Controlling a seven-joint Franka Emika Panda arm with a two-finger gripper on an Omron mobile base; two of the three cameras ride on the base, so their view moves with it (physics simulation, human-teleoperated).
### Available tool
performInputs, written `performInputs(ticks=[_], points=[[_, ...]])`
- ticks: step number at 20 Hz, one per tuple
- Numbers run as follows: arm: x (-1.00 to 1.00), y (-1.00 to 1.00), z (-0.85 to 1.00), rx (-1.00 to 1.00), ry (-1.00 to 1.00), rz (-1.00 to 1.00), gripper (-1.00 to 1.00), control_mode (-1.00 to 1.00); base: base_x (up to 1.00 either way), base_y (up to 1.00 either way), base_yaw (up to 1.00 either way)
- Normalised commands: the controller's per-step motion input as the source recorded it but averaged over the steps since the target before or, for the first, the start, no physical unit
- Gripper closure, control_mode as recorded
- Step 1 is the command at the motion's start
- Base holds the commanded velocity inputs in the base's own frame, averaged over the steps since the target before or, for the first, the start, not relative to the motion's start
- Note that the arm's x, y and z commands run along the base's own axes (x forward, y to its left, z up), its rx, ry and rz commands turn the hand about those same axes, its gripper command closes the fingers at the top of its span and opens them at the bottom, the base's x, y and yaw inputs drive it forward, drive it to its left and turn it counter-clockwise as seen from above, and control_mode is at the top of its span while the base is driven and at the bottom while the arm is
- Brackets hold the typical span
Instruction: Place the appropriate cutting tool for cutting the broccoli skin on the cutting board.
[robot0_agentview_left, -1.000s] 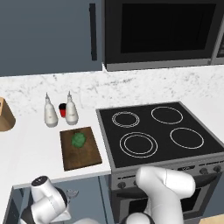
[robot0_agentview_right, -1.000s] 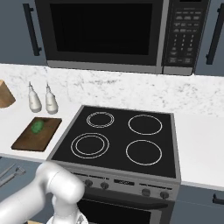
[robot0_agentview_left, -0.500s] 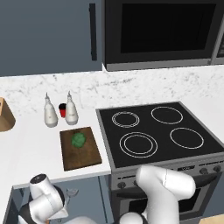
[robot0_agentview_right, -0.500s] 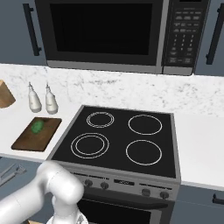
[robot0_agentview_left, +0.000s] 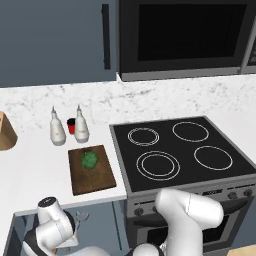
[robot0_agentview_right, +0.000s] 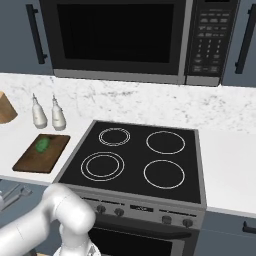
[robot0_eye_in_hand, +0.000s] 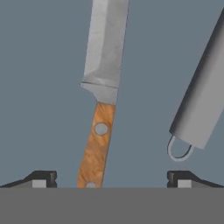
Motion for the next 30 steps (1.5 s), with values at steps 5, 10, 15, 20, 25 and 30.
performInputs(ticks=[5, 10, 15, 20, 25, 30], points=[[-0.24, 0.2, -0.52, 0.0, 0.0, 0.0, -1.0, -1.0, 0.0, 0.0, 0.0], [-0.2, 0.25, -0.64, 0.0, 0.0, 0.0, -1.0, -1.0, 0.0, 0.0, 0.0], [-0.3, 0.29, -0.63, 0.0, 0.0, 0.0, -1.0, -1.0, 0.0, 0.0, 0.0], [-0.68, 0.38, -0.86, -0.03, 0.0, 0.0, -1.0, -1.0, 0.0, 0.0, 0.0], [-0.74, 0.39, -0.98, -0.05, 0.0, 0.0, 1.0, -1.0, 0.0, 0.0, 0.0], [-0.62, 0.22, -0.9, -0.04, 0.0, 0.0, 1.0, -1.0, 0.0, 0.0, 0.0]])
